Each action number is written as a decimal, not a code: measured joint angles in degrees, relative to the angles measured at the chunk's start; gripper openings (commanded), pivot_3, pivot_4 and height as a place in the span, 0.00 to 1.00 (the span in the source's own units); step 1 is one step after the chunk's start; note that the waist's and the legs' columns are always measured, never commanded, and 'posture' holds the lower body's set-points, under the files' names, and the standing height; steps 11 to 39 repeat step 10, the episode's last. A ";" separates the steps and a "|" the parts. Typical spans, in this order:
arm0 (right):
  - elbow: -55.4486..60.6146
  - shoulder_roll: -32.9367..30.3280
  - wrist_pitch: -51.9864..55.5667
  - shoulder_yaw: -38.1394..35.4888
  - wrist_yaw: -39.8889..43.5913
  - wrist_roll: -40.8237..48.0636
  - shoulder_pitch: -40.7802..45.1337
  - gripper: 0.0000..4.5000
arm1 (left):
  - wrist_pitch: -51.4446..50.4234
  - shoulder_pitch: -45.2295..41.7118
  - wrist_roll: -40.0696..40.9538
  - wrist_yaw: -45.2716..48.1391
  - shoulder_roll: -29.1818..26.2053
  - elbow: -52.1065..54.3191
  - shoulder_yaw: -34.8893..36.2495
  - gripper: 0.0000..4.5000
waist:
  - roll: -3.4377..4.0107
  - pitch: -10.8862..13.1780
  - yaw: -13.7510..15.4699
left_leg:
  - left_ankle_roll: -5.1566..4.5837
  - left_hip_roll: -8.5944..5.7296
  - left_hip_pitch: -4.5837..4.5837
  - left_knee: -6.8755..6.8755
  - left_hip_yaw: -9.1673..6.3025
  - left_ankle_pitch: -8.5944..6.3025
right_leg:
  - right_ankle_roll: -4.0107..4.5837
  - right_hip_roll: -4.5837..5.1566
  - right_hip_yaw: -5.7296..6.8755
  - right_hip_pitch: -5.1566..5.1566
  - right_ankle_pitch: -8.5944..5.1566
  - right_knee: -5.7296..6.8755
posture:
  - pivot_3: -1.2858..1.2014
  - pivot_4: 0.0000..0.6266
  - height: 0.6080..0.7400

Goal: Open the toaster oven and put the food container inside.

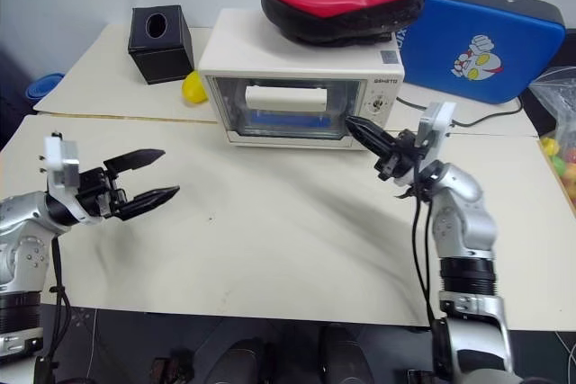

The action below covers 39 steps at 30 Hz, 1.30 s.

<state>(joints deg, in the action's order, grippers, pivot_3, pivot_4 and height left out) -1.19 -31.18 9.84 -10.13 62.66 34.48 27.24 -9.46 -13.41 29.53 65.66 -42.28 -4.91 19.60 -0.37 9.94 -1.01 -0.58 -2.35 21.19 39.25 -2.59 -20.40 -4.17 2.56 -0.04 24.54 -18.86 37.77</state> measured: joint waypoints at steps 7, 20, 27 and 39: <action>5.46 -7.52 -6.63 0.74 10.16 -4.08 -18.97 0.66 | 5.71 10.12 -3.53 0.06 -0.59 2.24 0.04 1.00 | -0.02 -0.01 0.88 | -0.05 0.01 -0.04 -0.07 0.10 -0.03 | 0.00 0.00 -0.10 -0.04 0.00 -0.05 | 0.52 0.24 1.00; 3.82 -7.53 -11.45 0.78 11.65 -6.29 -23.39 0.88 | 6.91 14.49 -4.02 -0.73 -0.08 2.90 0.07 1.00 | -0.02 -0.01 0.77 | -0.06 0.00 -0.16 -0.03 0.23 -0.02 | 0.00 0.00 -0.21 -0.06 0.00 -0.12 | 0.52 0.24 1.00; 3.82 -7.53 -11.45 0.78 11.65 -6.29 -23.39 0.88 | 6.91 14.49 -4.02 -0.73 -0.08 2.90 0.07 1.00 | -0.02 -0.01 0.77 | -0.06 0.00 -0.16 -0.03 0.23 -0.02 | 0.00 0.00 -0.21 -0.06 0.00 -0.12 | 0.52 0.24 1.00; 3.82 -7.53 -11.45 0.78 11.65 -6.29 -23.39 0.88 | 6.91 14.49 -4.02 -0.73 -0.08 2.90 0.07 1.00 | -0.02 -0.01 0.77 | -0.06 0.00 -0.16 -0.03 0.23 -0.02 | 0.00 0.00 -0.21 -0.06 0.00 -0.12 | 0.52 0.24 1.00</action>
